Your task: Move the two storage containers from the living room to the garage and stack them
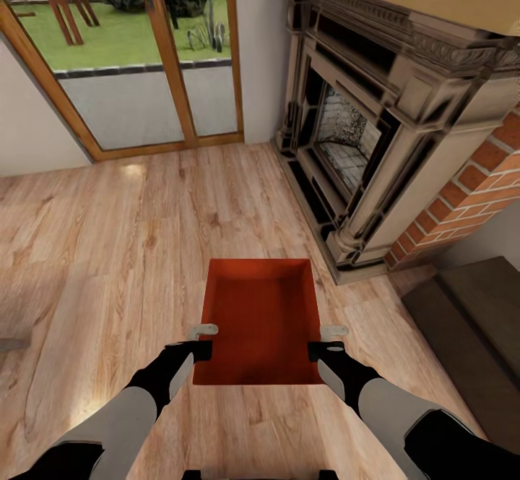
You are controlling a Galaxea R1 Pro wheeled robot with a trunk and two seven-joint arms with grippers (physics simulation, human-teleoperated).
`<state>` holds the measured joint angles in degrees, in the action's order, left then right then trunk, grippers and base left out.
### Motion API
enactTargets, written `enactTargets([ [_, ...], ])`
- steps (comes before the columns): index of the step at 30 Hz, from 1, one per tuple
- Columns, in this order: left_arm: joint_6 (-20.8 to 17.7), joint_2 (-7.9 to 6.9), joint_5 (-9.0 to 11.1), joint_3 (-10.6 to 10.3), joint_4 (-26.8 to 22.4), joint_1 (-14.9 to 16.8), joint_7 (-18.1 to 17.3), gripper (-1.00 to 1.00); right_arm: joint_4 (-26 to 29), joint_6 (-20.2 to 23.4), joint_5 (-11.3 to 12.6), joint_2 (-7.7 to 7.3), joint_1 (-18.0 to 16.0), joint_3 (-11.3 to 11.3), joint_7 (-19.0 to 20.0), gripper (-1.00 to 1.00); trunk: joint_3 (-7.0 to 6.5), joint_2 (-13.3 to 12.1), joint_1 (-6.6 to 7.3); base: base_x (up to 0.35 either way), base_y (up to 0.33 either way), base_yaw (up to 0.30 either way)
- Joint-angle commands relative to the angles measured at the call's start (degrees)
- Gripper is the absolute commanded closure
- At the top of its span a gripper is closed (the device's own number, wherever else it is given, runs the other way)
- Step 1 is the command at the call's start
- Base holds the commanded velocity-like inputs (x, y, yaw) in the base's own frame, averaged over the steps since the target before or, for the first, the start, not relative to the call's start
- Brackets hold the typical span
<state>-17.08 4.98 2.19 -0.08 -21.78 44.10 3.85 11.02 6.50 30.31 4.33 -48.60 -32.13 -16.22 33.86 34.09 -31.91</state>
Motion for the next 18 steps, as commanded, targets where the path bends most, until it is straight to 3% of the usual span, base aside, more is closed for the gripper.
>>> enactTargets([
  [1,-0.3,0.03,1.0,0.3,0.0,0.0,0.5,1.00,0.3,0.4,0.2,-0.02,0.0,-1.2,0.9,1.00,-0.04,0.1,-0.02,0.000,0.000,0.000],
  [18,-0.2,0.03,1.0,0.3,-0.1,0.0,0.5,1.00,0.3,0.3,0.2,-0.02,0.0,-1.1,0.9,1.00,-1.60,0.1,-0.02,0.000,0.000,0.000],
])
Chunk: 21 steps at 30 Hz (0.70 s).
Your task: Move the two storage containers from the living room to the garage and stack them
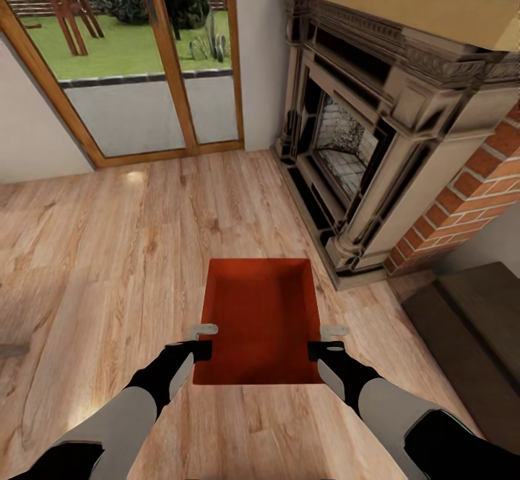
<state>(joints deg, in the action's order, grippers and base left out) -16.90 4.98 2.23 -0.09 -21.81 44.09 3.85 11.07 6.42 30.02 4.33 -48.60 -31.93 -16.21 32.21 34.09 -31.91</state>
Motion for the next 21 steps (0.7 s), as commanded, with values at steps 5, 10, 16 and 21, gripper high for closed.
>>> enactTargets([
  [5,-0.3,0.03,0.9,0.4,-0.1,0.0,0.5,1.00,0.3,0.4,0.5,-0.02,0.0,-1.3,0.9,1.00,-0.40,0.1,-0.02,0.000,0.000,0.000],
  [10,-0.3,0.03,0.9,0.4,-0.1,0.0,0.5,1.00,0.3,0.4,0.5,-0.02,0.0,-1.3,0.9,1.00,-0.87,0.1,-0.02,0.000,0.000,0.000],
  [16,-0.2,0.03,0.9,0.4,-0.1,0.0,0.5,1.00,0.3,0.3,0.5,-0.02,0.0,-1.3,0.9,1.00,-1.42,0.1,-0.02,0.000,0.000,0.000],
  [21,-0.2,0.03,0.9,0.4,-0.1,0.0,0.5,1.00,0.3,0.3,0.5,-0.02,0.0,-1.3,0.9,1.00,-1.88,0.1,-0.02,0.000,0.000,0.000],
])
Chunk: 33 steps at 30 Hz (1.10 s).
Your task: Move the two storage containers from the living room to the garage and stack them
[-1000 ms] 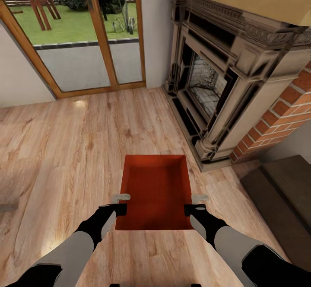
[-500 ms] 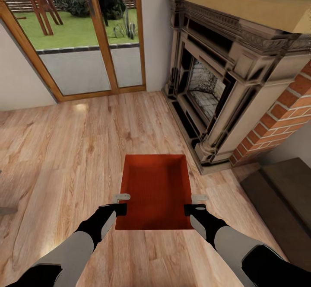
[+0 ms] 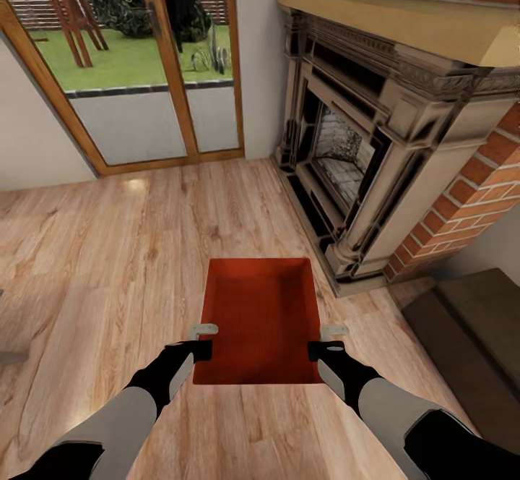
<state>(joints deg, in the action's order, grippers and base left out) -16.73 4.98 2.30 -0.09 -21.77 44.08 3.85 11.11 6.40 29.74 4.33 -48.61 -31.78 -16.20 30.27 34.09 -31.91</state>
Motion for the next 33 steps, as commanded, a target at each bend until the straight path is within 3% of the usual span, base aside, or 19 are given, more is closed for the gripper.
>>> enactTargets([
  [1,-0.3,0.03,0.8,0.4,-0.1,0.0,0.5,1.00,0.2,0.4,0.8,-0.02,0.0,-1.5,0.9,1.00,-0.03,0.1,-0.02,0.000,0.000,0.000],
  [33,-0.3,0.03,0.8,0.3,0.0,0.0,0.5,1.00,0.2,-0.1,0.8,-0.02,0.0,-1.4,0.9,1.00,-2.98,0.1,-0.02,0.000,0.000,0.000],
])
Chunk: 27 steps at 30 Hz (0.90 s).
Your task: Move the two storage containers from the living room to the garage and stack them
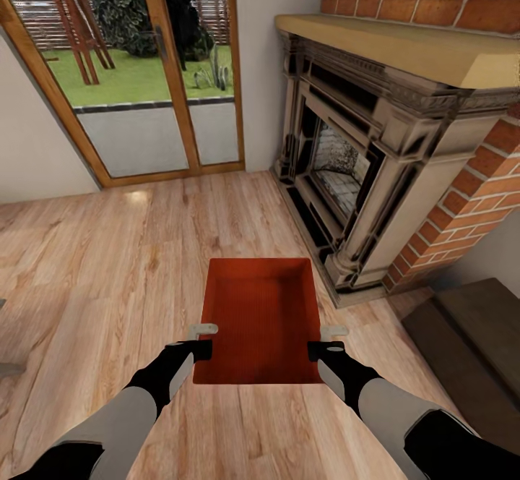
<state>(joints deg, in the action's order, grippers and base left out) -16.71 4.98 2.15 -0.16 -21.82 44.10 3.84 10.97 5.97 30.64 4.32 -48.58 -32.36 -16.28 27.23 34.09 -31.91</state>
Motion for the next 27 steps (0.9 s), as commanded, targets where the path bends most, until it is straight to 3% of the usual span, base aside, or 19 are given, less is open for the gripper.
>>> enactTargets([
  [1,-0.3,0.03,0.9,0.3,0.0,0.0,0.5,1.00,0.4,0.4,-0.1,-0.02,0.0,-0.9,1.0,1.00,-0.03,0.1,-0.02,0.000,0.000,0.000],
  [27,-0.3,0.11,0.9,0.4,0.0,0.0,0.5,1.00,0.4,0.4,-0.1,-0.02,0.0,-0.9,1.1,1.00,-2.43,0.1,-0.02,0.000,0.000,0.000],
])
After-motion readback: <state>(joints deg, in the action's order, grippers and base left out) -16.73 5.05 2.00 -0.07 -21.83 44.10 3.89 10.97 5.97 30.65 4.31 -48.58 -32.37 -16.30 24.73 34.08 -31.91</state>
